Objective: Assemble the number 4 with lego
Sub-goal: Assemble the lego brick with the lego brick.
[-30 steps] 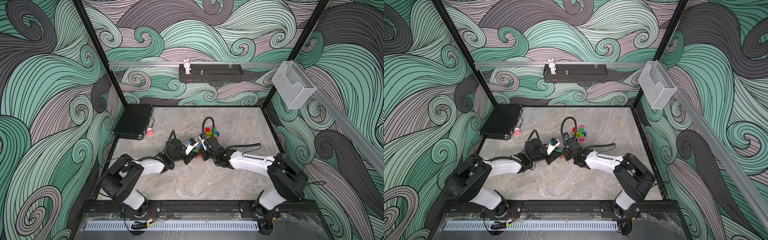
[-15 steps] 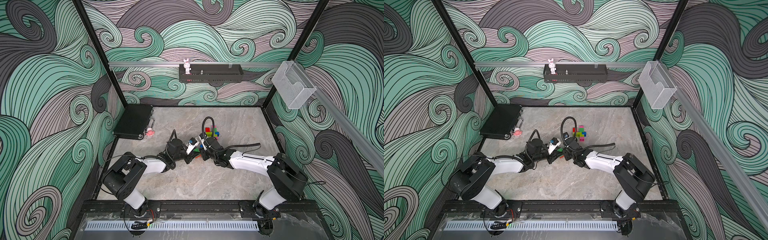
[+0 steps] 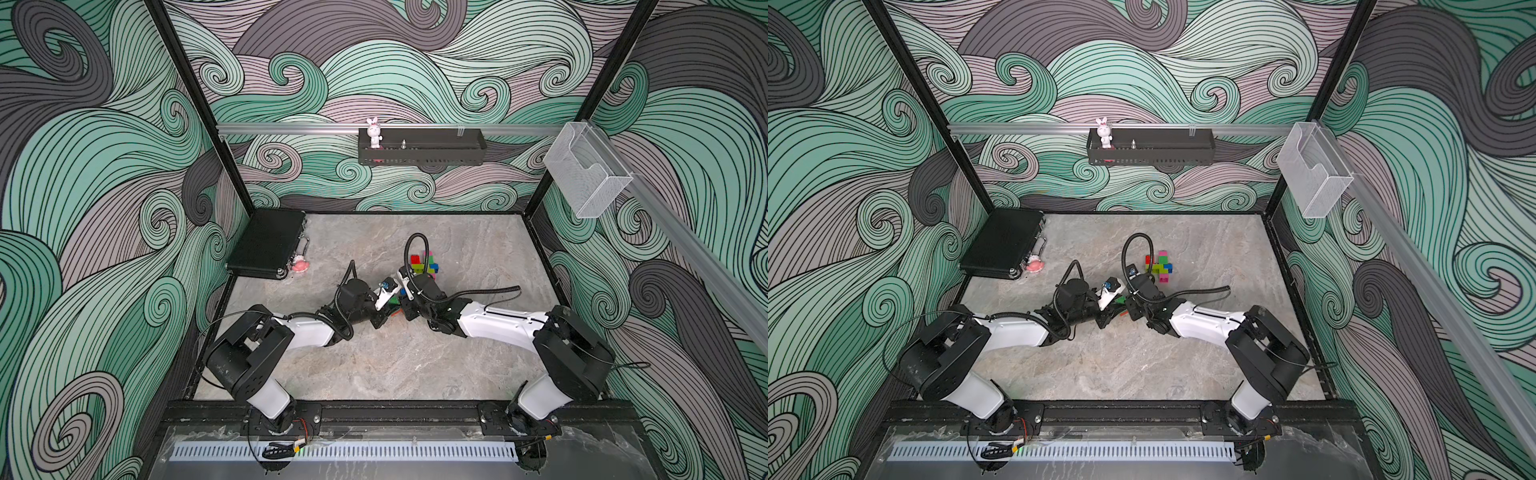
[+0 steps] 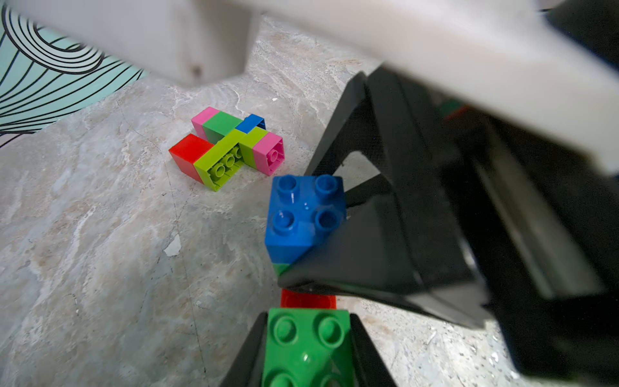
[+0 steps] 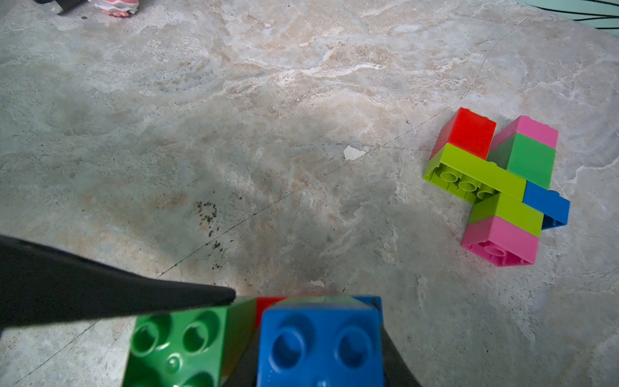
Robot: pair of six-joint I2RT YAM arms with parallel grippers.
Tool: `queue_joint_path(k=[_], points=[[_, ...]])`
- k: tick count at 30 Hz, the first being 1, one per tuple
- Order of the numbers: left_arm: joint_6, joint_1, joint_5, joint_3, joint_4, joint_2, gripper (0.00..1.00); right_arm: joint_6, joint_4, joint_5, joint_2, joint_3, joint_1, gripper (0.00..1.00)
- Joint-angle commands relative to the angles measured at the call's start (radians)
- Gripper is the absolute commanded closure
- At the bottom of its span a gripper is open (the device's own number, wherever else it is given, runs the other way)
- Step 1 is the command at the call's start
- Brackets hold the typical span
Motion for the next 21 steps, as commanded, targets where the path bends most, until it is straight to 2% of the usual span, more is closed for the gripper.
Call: queue_joint_path(k=[1,3,5,6,7,10,11,12,13,17,21], points=[[0.018,-0.008,-0.087,-0.017,-0.24,0.077,1.0,0.007,-0.212,-0.069,0.094,-0.064,0.004,0.84],[-0.008,-0.008,-0.092,0.016,-0.289,0.075,0.98,0.007,-0.213,-0.07,0.095,-0.062,0.004,0.84],[-0.039,-0.007,-0.089,0.045,-0.323,0.055,0.78,0.007,-0.215,-0.065,0.095,-0.062,0.004,0.84],[-0.055,-0.005,-0.084,0.053,-0.327,0.04,0.62,0.007,-0.215,-0.061,0.094,-0.064,0.004,0.84],[-0.064,-0.004,-0.077,0.058,-0.327,0.024,0.51,0.007,-0.215,-0.059,0.093,-0.065,0.004,0.84],[-0.064,0.004,-0.035,0.053,-0.319,-0.031,0.34,0.0,-0.219,-0.045,0.089,-0.065,0.004,0.83],[-0.063,0.007,-0.019,0.041,-0.3,-0.051,0.24,-0.002,-0.22,-0.041,0.09,-0.066,0.004,0.83],[-0.061,0.008,-0.005,0.026,-0.267,-0.067,0.09,-0.005,-0.224,-0.041,0.088,-0.065,0.004,0.83],[-0.053,0.009,0.002,0.01,-0.237,-0.075,0.02,-0.008,-0.226,-0.041,0.087,-0.067,0.004,0.83],[-0.016,0.01,-0.047,-0.029,-0.125,-0.042,0.02,-0.038,-0.217,-0.084,0.07,-0.081,0.004,0.82],[-0.003,0.011,-0.045,-0.031,-0.019,-0.006,0.1,-0.052,-0.228,-0.094,0.076,-0.079,0.004,0.79]])
